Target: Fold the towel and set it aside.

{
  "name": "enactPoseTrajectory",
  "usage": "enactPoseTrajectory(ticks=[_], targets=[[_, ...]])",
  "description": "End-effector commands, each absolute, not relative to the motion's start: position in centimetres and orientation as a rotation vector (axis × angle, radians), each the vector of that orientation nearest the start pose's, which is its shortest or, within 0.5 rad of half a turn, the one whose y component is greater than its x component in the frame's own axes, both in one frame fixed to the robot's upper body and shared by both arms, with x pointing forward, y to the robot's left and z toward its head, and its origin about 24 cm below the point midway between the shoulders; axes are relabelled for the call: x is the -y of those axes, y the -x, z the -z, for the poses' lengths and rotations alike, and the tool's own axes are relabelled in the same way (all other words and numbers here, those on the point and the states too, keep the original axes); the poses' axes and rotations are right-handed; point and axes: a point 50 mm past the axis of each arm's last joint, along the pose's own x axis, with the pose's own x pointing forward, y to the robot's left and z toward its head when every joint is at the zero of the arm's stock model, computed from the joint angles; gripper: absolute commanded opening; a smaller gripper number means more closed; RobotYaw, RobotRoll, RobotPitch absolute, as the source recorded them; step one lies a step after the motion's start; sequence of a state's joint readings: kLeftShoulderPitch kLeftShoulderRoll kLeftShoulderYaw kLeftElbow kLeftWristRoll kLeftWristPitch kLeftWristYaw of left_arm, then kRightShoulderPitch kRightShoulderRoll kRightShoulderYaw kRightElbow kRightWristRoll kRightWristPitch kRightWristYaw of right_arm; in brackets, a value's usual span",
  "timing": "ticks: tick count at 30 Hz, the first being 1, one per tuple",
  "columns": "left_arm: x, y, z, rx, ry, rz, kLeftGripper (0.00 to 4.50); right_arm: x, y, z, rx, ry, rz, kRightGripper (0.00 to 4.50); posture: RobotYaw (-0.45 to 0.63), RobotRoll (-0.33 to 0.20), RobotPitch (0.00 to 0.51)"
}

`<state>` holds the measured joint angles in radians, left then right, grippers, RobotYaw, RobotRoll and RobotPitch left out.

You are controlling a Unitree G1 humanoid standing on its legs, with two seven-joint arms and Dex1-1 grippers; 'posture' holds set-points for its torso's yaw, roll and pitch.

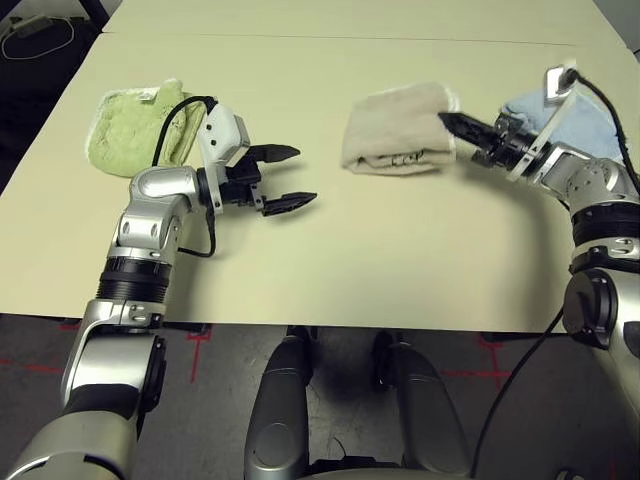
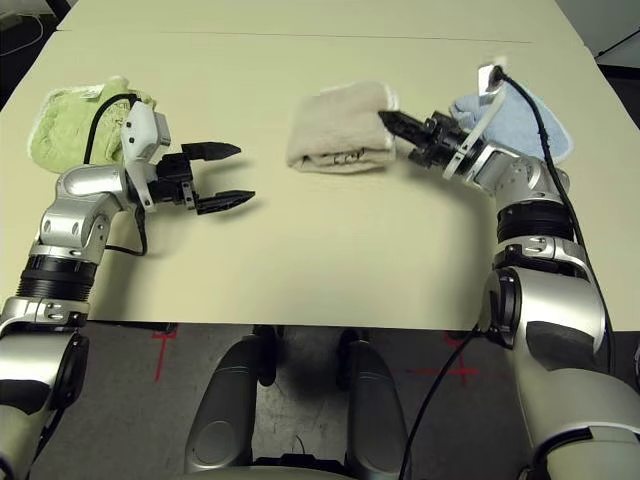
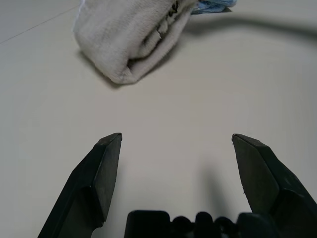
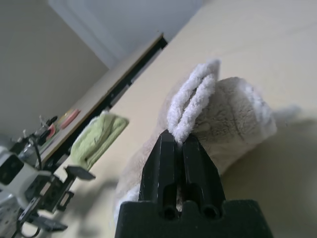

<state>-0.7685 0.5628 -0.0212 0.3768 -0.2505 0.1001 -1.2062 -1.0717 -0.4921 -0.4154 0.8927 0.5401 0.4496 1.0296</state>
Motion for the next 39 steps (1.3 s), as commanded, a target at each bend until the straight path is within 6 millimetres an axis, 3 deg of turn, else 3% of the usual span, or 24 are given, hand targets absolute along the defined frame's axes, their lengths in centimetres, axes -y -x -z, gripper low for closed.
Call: enactPoseTrajectory(ticks=[1, 13, 25, 30, 39], targets=[[-18.3, -34.2, -18.9, 0.063, -0.409, 1.162, 4.5, 24.7, -38.1, -23.8, 0.315, -0.519, -0.772, 0.03, 0.05, 0.0, 0.25], [-18.0, -34.5, -19.0, 0.062, -0.405, 1.172, 4.5, 29.7, -37.3, -25.1, 0.526, -0.463, -0.445, 0.03, 0.03, 0.0, 0.243], [-18.0, -34.5, -18.9, 0.061, -0.393, 1.168, 4.5, 32.9, -36.4, -24.2, 0.567, -0.458, -0.211, 0.03, 0.01, 0.0, 0.245], [-17.9, -34.5, -19.0, 0.065, -0.39, 1.166, 4.5, 33.5, -36.1, -22.8, 0.516, -0.441, -0.173, 0.03, 0.02, 0.0, 0.249], [-17.4, -34.4, -19.0, 0.067, -0.371, 1.182, 4.5, 35.1, -34.1, -17.9, 0.398, -0.442, -0.09, 0.03, 0.0, 0.0, 0.254]])
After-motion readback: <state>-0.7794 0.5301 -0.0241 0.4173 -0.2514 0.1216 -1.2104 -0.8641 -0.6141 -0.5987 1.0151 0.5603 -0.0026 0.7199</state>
